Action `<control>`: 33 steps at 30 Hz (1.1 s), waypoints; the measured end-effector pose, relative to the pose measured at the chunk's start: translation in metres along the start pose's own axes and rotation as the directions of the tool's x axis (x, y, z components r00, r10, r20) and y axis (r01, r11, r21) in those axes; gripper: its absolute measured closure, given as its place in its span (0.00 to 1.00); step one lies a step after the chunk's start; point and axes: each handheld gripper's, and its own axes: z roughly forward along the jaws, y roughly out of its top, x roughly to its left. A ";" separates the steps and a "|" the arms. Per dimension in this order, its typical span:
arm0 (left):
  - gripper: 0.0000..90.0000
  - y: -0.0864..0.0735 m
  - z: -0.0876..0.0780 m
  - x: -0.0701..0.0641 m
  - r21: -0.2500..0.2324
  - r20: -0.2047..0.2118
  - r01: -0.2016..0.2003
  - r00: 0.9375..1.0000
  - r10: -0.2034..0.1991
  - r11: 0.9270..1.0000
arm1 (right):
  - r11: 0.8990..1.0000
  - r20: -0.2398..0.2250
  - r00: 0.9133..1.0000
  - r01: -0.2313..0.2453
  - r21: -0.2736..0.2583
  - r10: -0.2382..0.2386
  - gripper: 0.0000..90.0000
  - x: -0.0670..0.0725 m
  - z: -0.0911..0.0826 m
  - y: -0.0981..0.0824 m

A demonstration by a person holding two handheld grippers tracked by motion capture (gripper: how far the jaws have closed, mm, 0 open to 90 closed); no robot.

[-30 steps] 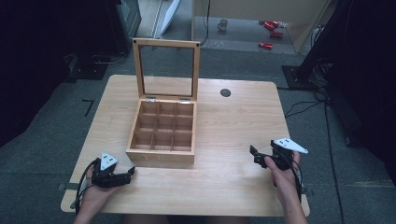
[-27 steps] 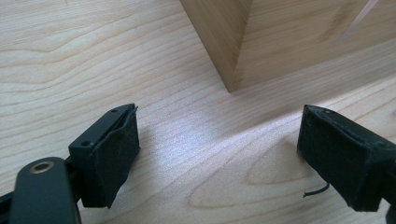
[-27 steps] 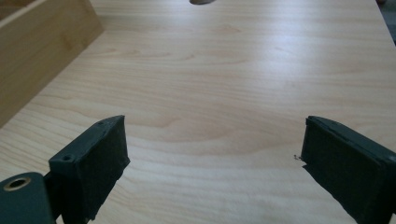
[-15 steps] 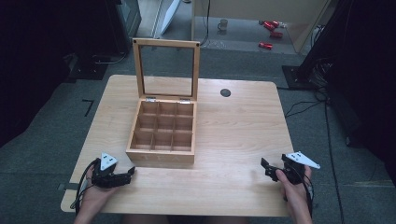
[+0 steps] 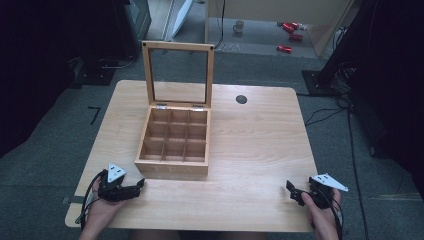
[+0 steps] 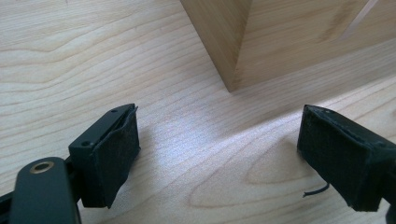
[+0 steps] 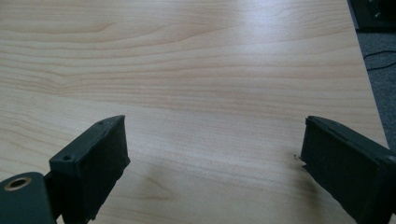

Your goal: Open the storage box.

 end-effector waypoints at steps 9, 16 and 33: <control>0.15 0.000 0.000 0.000 0.000 0.000 0.000 1.000 0.000 1.000 | 0.999 0.029 0.999 0.026 0.041 -0.028 0.08 0.004 0.001 -0.003; 0.15 -0.001 0.000 0.000 -0.001 -0.001 0.002 1.000 -0.002 1.000 | 0.994 0.082 0.992 0.088 0.066 -0.094 0.09 0.013 0.004 -0.003; 0.15 -0.001 0.000 -0.001 0.000 -0.003 0.000 1.000 0.000 1.000 | 0.994 0.072 0.993 0.088 0.068 -0.093 0.09 0.012 0.004 -0.003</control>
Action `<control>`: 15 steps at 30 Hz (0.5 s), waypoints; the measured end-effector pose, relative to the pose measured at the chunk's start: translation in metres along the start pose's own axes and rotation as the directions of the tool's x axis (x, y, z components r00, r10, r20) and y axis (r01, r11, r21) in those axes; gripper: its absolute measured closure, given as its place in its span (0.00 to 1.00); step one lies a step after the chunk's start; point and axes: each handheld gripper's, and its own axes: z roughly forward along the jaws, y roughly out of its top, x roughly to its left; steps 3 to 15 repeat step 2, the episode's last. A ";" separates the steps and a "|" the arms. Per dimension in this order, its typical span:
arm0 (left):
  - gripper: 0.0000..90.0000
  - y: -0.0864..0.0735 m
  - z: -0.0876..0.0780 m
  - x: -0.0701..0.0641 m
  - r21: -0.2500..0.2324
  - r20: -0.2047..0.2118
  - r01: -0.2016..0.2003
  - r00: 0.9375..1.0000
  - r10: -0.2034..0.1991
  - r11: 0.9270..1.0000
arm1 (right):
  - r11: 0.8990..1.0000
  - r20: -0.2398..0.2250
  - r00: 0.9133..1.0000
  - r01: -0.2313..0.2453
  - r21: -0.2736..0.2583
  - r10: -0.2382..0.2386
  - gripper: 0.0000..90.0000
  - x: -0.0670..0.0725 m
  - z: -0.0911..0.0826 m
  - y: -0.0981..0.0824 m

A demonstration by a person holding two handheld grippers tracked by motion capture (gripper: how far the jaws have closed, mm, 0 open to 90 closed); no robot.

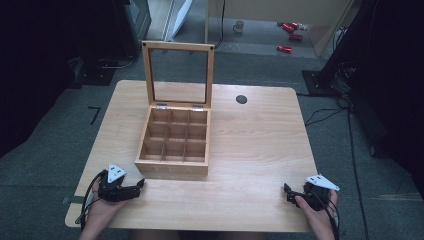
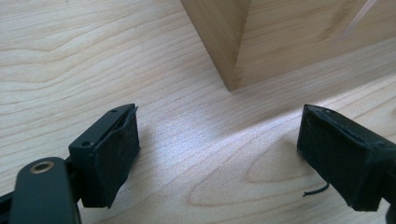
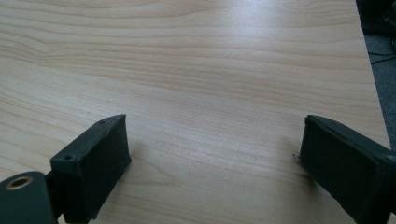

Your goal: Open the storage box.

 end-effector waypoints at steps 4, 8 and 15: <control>0.15 0.000 0.000 0.000 0.000 0.000 0.001 1.000 -0.001 1.000 | 1.000 0.000 1.000 -0.001 0.001 0.001 0.09 0.000 0.000 0.000; 0.15 0.000 0.000 0.000 0.000 0.000 0.001 1.000 -0.001 1.000 | 1.000 0.000 1.000 -0.001 0.001 0.001 0.09 0.000 0.000 0.000; 0.15 0.000 0.000 0.000 0.000 0.000 0.001 1.000 -0.001 1.000 | 1.000 0.000 1.000 -0.001 0.001 0.001 0.09 0.000 0.000 0.000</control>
